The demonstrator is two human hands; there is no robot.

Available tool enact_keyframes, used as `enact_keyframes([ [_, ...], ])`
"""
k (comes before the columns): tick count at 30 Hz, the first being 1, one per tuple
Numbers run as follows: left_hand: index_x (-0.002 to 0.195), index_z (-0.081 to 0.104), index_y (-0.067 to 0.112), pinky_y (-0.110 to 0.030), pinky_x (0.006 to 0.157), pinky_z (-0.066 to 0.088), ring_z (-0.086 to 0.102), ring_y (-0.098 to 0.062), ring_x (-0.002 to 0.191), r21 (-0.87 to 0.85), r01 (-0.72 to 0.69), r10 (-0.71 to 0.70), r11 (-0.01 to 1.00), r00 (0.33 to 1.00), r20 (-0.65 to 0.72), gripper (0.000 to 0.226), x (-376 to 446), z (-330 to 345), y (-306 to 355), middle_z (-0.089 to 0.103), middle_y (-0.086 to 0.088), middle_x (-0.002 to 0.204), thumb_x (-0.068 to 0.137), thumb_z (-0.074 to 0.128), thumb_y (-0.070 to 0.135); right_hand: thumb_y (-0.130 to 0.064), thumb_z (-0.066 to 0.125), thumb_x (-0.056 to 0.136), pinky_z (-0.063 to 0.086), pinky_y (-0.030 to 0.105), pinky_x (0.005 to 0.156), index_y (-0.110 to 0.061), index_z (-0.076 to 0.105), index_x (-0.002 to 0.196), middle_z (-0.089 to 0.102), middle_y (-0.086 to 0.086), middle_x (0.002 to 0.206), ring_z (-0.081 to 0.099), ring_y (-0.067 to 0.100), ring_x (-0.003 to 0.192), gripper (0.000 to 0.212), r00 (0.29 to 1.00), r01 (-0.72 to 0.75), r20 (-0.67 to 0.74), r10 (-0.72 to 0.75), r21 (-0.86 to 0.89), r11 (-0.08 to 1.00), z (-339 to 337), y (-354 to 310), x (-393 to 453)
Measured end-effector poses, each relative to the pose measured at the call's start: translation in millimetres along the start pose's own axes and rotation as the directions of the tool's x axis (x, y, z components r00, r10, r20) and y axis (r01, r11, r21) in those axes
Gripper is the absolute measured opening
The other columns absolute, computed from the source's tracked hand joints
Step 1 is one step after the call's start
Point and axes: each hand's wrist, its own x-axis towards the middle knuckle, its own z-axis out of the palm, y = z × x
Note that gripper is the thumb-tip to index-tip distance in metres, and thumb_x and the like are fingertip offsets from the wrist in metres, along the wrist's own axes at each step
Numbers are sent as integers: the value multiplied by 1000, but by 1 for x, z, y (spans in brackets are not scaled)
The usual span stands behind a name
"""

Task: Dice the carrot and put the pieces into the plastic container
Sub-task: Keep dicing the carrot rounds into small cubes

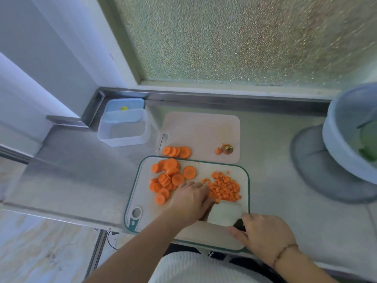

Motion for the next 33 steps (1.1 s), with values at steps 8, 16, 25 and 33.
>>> enact_keyframes([
  [8, 77, 61, 17, -36, 73, 43, 56, -21, 78, -253, 39, -72, 967, 990, -122, 51, 12, -1, 11, 60, 5, 76, 90, 42, 63, -74, -33, 49, 41, 33, 65, -24, 51, 105, 67, -2, 102, 66, 19, 89, 112, 1000, -21, 9, 22, -5, 1000, 0, -1, -2],
  [16, 75, 63, 17, -40, 67, 51, 58, -25, 73, -131, -53, 20, 990, 971, -238, 36, 25, 2, 5, 61, 0, 75, 88, 51, 49, -74, -27, 50, 40, 32, 64, -25, 47, 99, 66, -3, 102, 66, 18, 89, 101, 1000, -21, 0, 21, 6, 1000, -5, -4, -3],
  [25, 97, 67, 20, -46, 82, 45, 59, -30, 97, 271, -3, 70, 963, 969, -236, 37, 27, -19, -54, 67, 5, 96, 66, 78, 38, -83, -43, 28, 46, 28, 76, -31, 52, 99, 68, -5, 109, 66, 14, 98, 130, 987, -158, -14, 160, 81, 984, 7, 16, -26],
  [33, 105, 70, 19, -42, 81, 47, 59, -27, 99, -1, 40, -38, 999, 919, -392, 40, -7, -17, -43, 69, 4, 99, 77, 60, 45, -102, 15, 48, 47, 17, 73, -53, 65, 63, 74, -14, 77, 66, -4, 80, 72, 942, -290, 54, 331, 628, 722, 16, 31, -46],
])
